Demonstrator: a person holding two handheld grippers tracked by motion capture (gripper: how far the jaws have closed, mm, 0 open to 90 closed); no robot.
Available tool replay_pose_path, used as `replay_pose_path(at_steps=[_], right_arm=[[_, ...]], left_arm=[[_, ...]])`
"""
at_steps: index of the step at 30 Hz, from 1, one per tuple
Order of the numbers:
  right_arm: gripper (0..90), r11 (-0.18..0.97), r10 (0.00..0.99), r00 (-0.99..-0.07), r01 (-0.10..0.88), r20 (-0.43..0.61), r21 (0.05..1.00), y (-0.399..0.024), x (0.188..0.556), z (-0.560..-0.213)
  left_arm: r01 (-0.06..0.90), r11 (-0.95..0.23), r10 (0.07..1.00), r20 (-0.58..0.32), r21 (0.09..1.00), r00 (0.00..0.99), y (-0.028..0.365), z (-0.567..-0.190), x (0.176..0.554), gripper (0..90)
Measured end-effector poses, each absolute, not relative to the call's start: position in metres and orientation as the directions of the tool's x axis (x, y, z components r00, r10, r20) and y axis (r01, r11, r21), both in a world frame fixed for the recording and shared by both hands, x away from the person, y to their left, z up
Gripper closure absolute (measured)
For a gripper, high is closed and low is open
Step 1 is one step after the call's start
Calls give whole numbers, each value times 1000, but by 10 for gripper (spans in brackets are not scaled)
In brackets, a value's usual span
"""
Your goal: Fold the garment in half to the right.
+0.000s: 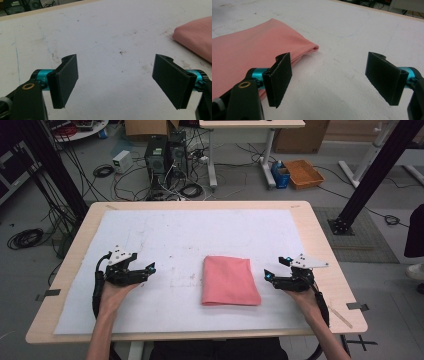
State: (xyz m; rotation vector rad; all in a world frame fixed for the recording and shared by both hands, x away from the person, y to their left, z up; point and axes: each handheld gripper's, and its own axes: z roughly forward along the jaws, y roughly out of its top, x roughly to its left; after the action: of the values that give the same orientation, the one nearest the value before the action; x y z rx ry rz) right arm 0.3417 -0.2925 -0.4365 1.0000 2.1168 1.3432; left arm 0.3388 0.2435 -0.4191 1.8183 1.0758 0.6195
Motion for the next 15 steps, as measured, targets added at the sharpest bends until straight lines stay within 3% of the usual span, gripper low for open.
replay_pose_path(at_steps=[15], right_arm=[[213,282,767,-642,353,12,892,-293,346,-438]], left_arm=[[452,-191,896,-34,872,443,270,-425,338,209]])
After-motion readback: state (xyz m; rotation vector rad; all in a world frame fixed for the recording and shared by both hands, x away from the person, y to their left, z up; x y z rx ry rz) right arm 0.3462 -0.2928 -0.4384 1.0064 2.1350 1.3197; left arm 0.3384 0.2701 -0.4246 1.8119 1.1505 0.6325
